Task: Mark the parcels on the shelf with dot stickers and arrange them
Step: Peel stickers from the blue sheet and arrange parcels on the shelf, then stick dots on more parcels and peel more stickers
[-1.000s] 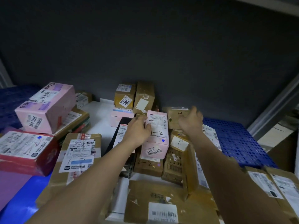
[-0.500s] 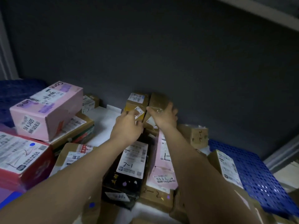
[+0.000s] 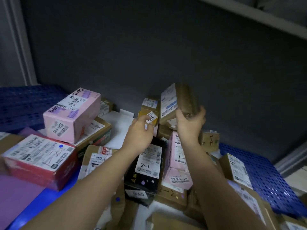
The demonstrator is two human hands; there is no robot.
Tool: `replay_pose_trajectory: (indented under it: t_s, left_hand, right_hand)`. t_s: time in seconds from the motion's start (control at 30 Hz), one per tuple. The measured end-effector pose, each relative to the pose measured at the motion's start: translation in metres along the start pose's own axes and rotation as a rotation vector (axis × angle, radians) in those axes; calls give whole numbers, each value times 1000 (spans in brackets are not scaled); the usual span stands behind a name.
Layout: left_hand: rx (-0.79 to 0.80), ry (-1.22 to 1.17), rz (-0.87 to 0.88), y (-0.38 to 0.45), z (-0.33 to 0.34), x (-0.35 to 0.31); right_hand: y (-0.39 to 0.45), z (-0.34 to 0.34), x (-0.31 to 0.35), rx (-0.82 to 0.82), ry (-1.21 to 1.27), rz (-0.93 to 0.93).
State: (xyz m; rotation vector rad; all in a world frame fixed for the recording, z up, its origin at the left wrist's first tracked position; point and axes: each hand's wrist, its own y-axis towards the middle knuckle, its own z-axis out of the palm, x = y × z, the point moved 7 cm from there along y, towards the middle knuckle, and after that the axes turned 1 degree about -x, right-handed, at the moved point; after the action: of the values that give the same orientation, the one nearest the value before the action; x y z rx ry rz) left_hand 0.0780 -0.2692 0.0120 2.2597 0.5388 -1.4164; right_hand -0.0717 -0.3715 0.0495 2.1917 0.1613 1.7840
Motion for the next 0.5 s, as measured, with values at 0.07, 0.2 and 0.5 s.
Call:
replay_pose_trajectory:
  t_s: [0.07, 0.2, 0.5]
  left_hand:
    - [21, -83, 12, -14, -7, -13]
    - [60, -287, -61, -55, -27, -29]
    - [242, -412, -177, -160, -53, -20]
  right_hand:
    - [-32, -14, 12, 80, 119, -11]
    - [-100, -39, 13, 236, 306, 96]
    - [-197, -78, 0, 306, 447, 361]
